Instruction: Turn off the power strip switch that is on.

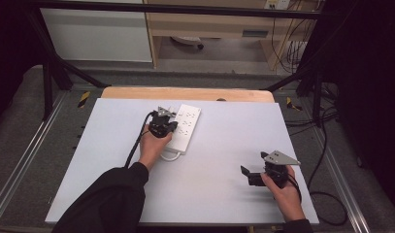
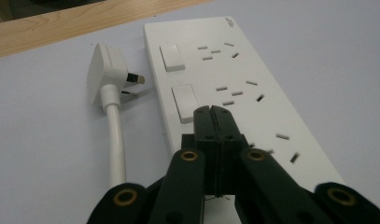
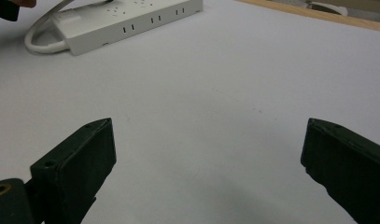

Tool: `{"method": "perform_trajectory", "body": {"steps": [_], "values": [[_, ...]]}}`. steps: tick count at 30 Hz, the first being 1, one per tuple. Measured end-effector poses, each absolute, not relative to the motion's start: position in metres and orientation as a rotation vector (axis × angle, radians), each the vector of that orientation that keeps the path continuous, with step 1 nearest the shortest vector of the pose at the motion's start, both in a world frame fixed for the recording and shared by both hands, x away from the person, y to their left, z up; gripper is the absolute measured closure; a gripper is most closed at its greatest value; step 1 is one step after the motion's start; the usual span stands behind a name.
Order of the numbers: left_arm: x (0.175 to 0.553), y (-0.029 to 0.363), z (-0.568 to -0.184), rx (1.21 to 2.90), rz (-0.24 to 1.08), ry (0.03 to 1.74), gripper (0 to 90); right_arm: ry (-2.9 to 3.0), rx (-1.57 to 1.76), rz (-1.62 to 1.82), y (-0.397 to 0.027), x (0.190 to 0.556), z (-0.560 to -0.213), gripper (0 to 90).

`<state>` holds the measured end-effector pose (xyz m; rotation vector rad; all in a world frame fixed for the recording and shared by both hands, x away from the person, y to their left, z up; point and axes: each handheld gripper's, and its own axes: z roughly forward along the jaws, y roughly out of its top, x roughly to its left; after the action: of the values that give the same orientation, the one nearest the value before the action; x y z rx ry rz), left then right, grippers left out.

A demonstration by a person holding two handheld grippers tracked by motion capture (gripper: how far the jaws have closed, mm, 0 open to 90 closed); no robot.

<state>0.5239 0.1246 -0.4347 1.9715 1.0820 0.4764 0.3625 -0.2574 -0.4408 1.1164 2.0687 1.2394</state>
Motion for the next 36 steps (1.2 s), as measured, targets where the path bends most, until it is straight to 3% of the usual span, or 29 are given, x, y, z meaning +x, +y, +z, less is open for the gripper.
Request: {"method": "perform_trajectory", "body": {"steps": [36], "values": [[0.5249,0.1238,-0.4371,1.964,0.456,1.092,90.0,2.074,1.112,1.232,-0.257,0.3629,-0.4411,3.7]]}}
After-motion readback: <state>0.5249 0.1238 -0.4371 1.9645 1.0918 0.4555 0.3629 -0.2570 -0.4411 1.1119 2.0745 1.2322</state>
